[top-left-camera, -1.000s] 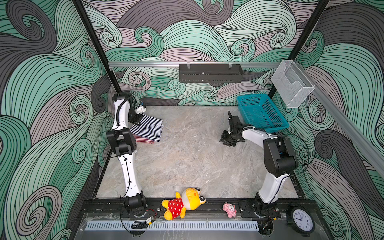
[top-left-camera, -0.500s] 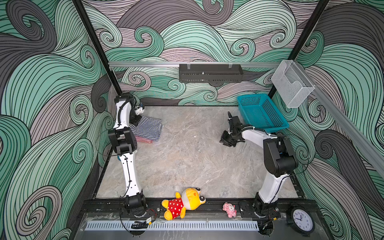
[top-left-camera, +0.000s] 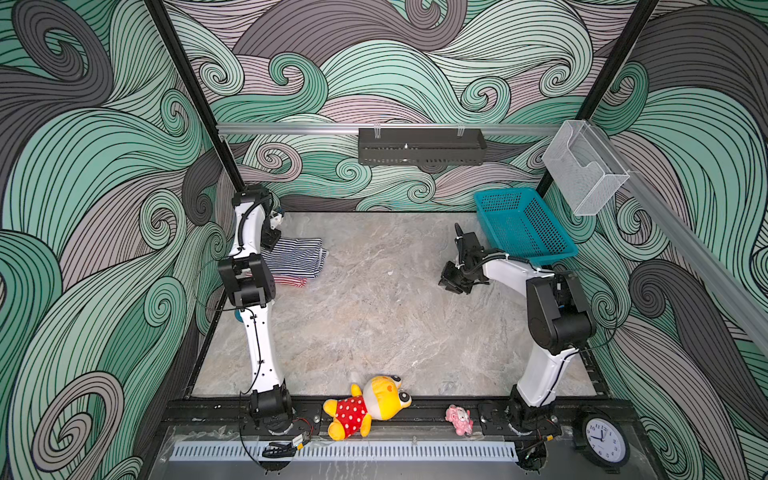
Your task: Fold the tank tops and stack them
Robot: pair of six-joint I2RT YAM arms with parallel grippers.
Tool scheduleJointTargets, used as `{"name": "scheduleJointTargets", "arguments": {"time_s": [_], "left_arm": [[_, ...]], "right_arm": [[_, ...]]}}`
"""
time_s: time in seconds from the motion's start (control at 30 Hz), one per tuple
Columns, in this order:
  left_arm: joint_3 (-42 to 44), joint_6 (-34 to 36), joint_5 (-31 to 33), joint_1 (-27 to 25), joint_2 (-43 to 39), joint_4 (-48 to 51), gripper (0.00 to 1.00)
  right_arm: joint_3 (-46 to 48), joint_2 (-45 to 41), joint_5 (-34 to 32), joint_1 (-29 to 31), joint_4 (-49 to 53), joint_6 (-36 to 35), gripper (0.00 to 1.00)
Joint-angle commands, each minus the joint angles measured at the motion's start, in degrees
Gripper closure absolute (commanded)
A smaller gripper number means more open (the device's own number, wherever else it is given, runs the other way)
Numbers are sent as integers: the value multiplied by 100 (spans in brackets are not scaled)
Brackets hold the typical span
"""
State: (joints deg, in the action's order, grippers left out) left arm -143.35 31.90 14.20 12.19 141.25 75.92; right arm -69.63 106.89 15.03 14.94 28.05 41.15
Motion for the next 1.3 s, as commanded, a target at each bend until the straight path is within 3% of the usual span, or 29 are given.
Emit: {"name": "scheduleJointTargets", "arguments": {"time_s": [0.0, 0.2, 0.37, 0.5, 0.7, 0.83, 0.93, 1.03, 1.23, 1.27], "left_arm": [[-37, -248, 347, -47, -72, -53, 43], [358, -580, -794, -58, -559, 369, 45], [721, -1097, -863, -155, -567, 518, 46], [678, -1373, -1350, -293, -380, 1111, 49], [1839, -1529, -1742, -479, -763, 737, 50], [2390, -1562, -1579, -576, -904, 461, 50], [2414, -1582, -1417, -560, -871, 462, 52], [2294, -1557, -1649, -545, -1082, 511, 52], [1803, -1745, -2460, -556, -1672, 513, 50], [1814, -1776, -2736, -559, -1777, 482, 49]], "right_arm": [[54, -194, -90, 26, 88, 69, 68], [-37, -221, -44, 44, 136, 61, 68], [-206, -161, 15, 171, 187, 20, 68], [-294, -122, 23, 285, 220, 33, 68], [-315, -160, 44, 378, 194, 70, 68], [-315, -188, 35, 385, 227, 43, 67], [-324, -208, 40, 387, 243, 29, 68], [-323, -308, 36, 387, 280, -5, 67], [-520, -573, -48, 297, 546, -309, 64], [-539, -636, -39, 238, 592, -378, 57]]}}
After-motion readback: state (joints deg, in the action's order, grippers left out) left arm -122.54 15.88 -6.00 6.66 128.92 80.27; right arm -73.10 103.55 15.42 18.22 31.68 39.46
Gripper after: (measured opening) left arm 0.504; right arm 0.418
